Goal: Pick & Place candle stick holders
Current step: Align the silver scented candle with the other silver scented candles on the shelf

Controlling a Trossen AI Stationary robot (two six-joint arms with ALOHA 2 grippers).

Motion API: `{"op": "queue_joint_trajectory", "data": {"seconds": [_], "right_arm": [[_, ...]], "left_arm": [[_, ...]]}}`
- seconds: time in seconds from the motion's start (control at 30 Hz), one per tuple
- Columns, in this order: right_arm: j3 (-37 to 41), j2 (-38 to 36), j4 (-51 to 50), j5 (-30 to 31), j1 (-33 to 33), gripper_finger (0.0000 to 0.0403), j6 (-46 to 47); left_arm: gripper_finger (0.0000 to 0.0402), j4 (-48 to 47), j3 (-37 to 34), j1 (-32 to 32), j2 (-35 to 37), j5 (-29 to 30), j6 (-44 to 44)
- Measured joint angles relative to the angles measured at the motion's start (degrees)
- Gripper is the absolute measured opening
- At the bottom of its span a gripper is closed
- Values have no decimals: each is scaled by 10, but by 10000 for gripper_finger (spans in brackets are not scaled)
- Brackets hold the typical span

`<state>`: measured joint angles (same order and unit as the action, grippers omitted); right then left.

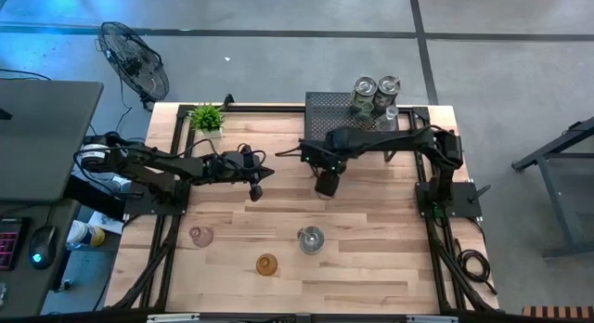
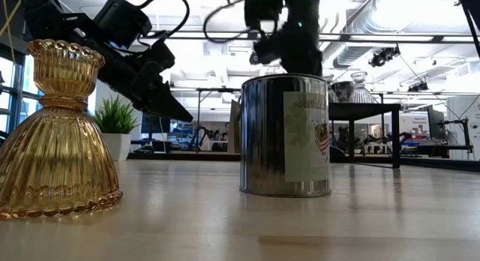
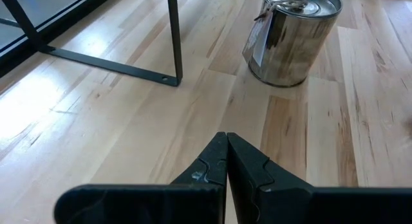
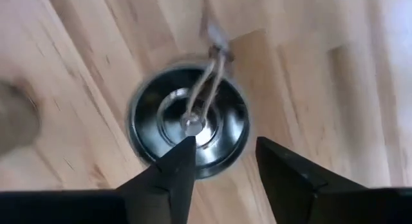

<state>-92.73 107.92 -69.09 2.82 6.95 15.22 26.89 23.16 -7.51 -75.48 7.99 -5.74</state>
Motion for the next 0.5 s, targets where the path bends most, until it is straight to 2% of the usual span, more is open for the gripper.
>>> {"op": "queue_joint_trajectory", "data": {"seconds": [0.13,0.5], "right_arm": [[42,0,40,-7,17,133,-37],[45,-4,70,-20,39,119,-65]], "left_arm": [[1,0,0,0,0,0,1],[1,0,0,0,0,0,10]]}}
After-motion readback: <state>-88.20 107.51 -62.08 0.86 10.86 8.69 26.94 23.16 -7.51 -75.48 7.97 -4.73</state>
